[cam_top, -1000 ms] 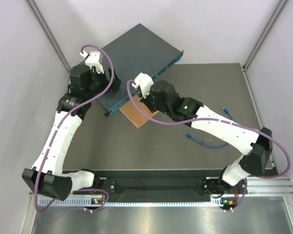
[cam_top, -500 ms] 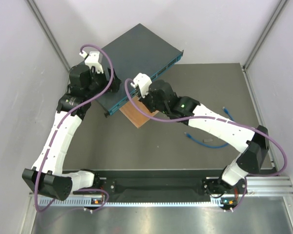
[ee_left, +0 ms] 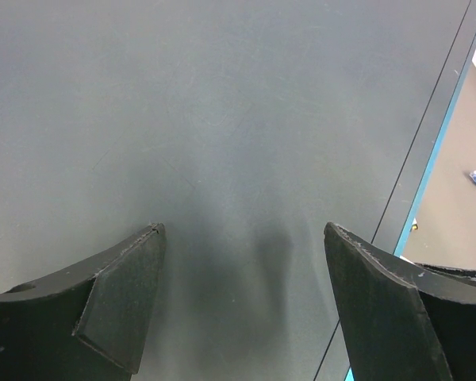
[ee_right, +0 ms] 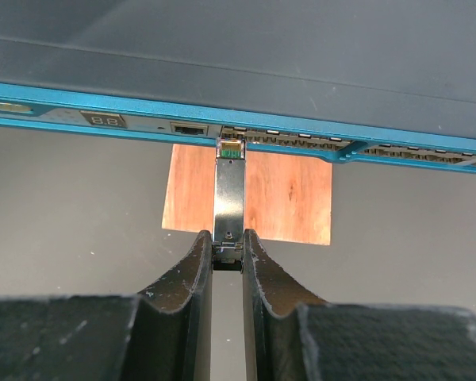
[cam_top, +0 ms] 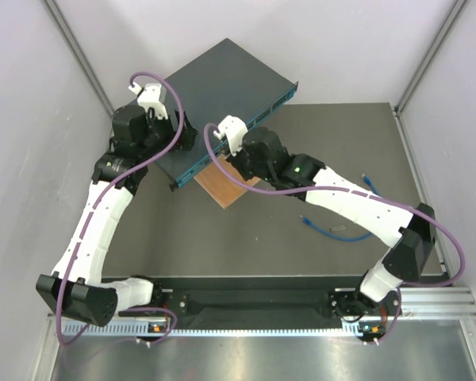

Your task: Insert the plug into the switch port

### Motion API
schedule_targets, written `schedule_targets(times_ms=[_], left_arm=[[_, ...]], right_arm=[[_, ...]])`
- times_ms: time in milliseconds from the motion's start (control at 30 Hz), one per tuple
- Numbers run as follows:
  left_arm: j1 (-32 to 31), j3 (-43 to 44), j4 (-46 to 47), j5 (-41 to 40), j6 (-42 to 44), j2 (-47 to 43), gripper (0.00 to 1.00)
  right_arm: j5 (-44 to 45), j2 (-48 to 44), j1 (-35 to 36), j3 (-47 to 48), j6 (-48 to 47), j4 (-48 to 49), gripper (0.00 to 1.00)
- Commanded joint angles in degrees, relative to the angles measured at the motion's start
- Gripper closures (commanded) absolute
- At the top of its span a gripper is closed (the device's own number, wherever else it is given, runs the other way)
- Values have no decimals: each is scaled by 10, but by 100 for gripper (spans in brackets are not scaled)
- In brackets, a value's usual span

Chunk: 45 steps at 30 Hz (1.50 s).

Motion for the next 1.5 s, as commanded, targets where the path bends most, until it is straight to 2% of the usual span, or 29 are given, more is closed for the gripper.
schedule_targets(times_ms=[0,467,1467], left_arm=[[2,-4,-12,17,-13,-4,14],[2,-8,-9,25,-21,0,14],[2,-21,-1,40,-28,-5,15]], right_arm=[[-3,1,-8,34,9,14,100],[-25,6,-30,49,3,14,100],[-82,-20,-49,8,-26,11,100]])
